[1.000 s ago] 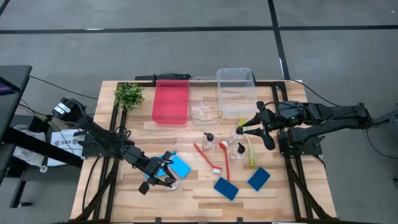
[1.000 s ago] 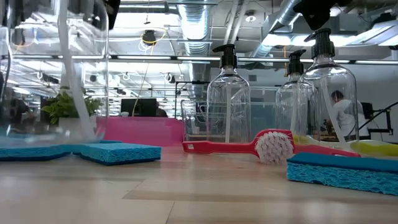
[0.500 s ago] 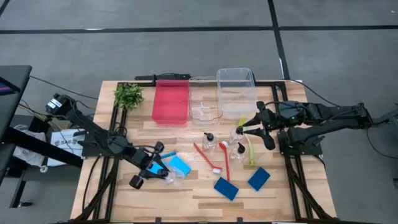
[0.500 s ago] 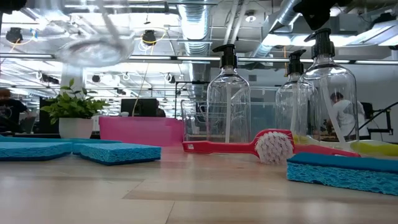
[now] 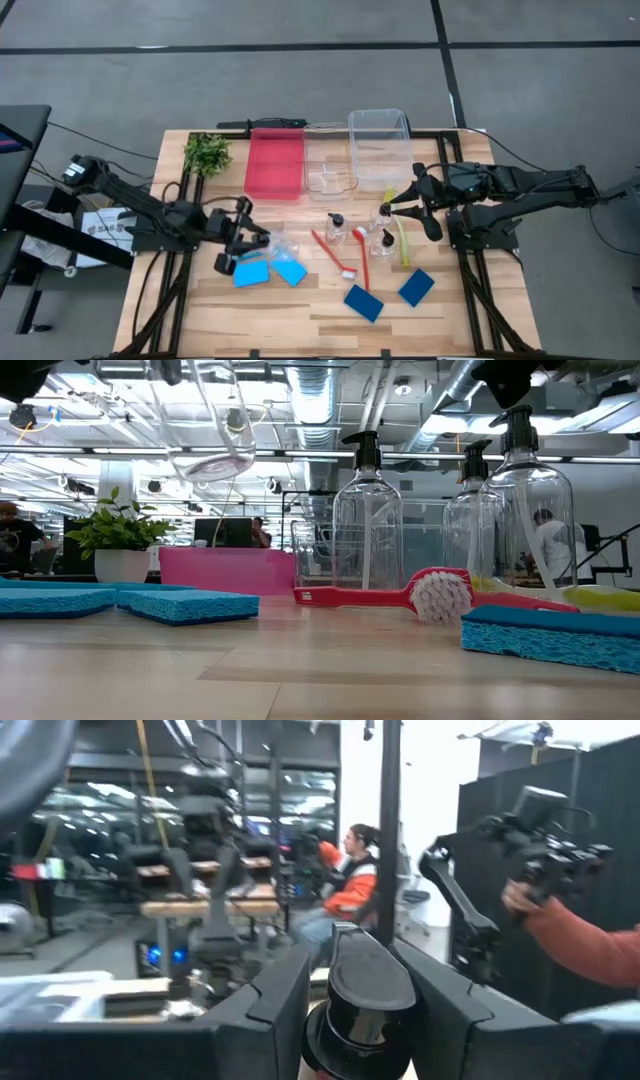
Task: Pick & Place Kitchen Sink Supplies
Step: Put the transparent soap dispenser into the red bin
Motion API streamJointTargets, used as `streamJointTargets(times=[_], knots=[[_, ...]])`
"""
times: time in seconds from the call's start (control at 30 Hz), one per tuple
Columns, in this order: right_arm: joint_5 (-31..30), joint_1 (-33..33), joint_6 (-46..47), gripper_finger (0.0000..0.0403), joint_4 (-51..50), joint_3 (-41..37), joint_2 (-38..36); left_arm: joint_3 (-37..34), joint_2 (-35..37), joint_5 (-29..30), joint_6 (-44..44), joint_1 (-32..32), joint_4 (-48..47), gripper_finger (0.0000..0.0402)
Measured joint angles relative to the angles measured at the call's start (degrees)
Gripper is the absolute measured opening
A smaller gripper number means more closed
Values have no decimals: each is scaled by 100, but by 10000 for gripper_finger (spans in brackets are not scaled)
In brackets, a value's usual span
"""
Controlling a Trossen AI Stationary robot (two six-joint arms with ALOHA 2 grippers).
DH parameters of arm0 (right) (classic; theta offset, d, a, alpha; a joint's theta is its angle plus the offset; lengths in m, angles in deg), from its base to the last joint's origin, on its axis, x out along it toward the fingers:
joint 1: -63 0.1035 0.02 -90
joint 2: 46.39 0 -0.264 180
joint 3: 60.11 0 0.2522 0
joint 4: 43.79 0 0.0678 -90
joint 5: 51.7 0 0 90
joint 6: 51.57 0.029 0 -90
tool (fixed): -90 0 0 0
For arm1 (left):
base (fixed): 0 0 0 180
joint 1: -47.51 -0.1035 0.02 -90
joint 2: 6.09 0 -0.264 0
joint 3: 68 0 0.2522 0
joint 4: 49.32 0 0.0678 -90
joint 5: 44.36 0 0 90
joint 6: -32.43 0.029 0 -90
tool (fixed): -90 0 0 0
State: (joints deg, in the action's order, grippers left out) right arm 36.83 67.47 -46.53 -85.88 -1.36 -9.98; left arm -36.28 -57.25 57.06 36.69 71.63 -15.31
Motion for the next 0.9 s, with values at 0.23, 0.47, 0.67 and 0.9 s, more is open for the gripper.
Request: streamJointTargets(times=[0.23,0.47,0.67,0.9], knots=[[1,0,0,123,0,0,-1,-3,383,33,269,-647,2,137],[-1,0,0,123,2,0,-1,-3,614,724,732,-1371,4,135],[-1,2,0,123,3,0,-1,-3,658,1112,1026,-2267,16,134],[-1,1,-2,123,4,0,0,-3,650,1129,1023,-3394,19,139]])
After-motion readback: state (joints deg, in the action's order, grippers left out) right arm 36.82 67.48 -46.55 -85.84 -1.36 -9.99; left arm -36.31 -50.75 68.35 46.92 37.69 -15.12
